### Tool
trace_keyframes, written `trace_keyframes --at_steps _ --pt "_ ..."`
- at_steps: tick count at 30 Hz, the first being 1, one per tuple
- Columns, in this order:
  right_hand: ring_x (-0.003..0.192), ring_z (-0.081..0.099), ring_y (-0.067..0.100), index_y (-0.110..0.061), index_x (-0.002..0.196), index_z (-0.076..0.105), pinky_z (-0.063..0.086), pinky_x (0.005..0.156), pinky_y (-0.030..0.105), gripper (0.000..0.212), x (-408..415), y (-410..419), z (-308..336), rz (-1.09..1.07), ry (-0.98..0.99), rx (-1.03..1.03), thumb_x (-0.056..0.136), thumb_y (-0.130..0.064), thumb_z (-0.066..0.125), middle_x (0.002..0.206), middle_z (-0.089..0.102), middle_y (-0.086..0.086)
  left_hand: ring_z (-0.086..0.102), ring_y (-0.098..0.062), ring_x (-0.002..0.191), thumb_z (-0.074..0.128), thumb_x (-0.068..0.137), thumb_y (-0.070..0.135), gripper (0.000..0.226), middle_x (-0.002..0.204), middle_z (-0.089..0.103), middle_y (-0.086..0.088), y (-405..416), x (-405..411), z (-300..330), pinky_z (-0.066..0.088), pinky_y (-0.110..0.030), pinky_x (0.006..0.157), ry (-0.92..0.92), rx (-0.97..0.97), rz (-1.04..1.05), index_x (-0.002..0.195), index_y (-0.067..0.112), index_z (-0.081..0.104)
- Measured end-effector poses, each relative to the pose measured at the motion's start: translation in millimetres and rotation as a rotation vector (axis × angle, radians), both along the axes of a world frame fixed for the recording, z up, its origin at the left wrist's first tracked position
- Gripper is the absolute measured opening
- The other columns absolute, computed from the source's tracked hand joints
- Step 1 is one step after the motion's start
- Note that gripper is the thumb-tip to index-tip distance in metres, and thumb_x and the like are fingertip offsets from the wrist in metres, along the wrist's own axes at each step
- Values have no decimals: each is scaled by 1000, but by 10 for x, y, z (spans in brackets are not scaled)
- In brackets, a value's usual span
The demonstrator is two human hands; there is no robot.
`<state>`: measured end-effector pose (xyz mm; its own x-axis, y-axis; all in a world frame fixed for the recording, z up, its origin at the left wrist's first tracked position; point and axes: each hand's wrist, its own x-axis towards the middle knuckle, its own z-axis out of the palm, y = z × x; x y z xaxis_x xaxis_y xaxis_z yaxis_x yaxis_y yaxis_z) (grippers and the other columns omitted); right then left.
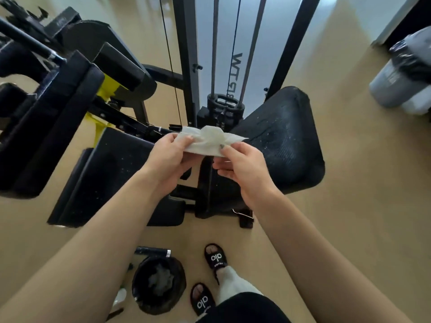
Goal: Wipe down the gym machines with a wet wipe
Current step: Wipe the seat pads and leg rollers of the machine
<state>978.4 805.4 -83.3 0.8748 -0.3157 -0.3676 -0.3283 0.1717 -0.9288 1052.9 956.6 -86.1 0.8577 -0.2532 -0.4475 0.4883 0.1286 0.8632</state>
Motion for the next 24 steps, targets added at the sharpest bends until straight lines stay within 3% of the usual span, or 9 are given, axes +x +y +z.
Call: trace_keyframes --at_steps 4,8,10,12,16,19,21,24 --pt "82 76 18 -12 108 67 62 75 30 10 -223 -305 155 5 -45 -127 100 -16 63 91 78 8 71 -23 107 50 105 18 25 123 66 -17 -308 -214 212 60 -31 82 38 -150 11 126 5 56" --pt "88 74 10 -21 113 64 60 86 32 15 -378 -721 232 -95 -138 -267 98 -22 65 97 76 0 65 -28 117 47 105 18 33 131 61 -17 -699 -291 329 61 -36 82 14 -187 56 136 6 47" --pt "89 73 8 -23 111 64 57 86 30 13 -424 -993 237 -214 -182 -328 98 -23 64 98 74 -3 65 -24 113 46 106 20 29 126 61 -12 -932 -280 369 62 -37 84 -105 -73 73 133 10 48" --pt "89 71 8 -23 109 63 55 83 27 10 -441 -1318 204 -319 -185 -364 99 -22 61 96 73 -5 65 -18 105 46 106 26 20 118 61 -6 -1189 -285 386 60 -38 87 -306 172 44 124 17 50" --pt "97 64 7 -25 114 56 46 74 22 14 -341 -1919 41 -360 -105 -333 106 -27 46 103 65 -10 57 -11 96 50 105 29 8 109 55 0 -1794 -475 287 47 -25 80 -675 569 -145 98 26 53" --pt "108 60 12 -24 128 57 47 93 33 30 -182 -2111 -179 -280 -42 -306 109 -33 36 113 64 -9 49 -7 108 55 102 32 12 123 43 4 -2240 -785 16 40 -19 91 -671 672 -362 93 24 58" --pt "117 59 16 -25 132 59 45 106 41 38 -81 -2132 -284 -247 -24 -255 108 -38 33 121 65 -5 41 -11 121 53 102 38 20 132 34 5 -2418 -947 -141 39 -21 99 -695 753 -357 95 21 61" --pt "111 60 12 -37 108 63 44 108 45 33 30 -2187 -389 -221 -22 -196 109 -38 30 108 66 -15 42 -5 124 41 106 43 37 133 38 7 -2502 -1032 -182 42 -26 100 -646 700 -179 90 19 65"
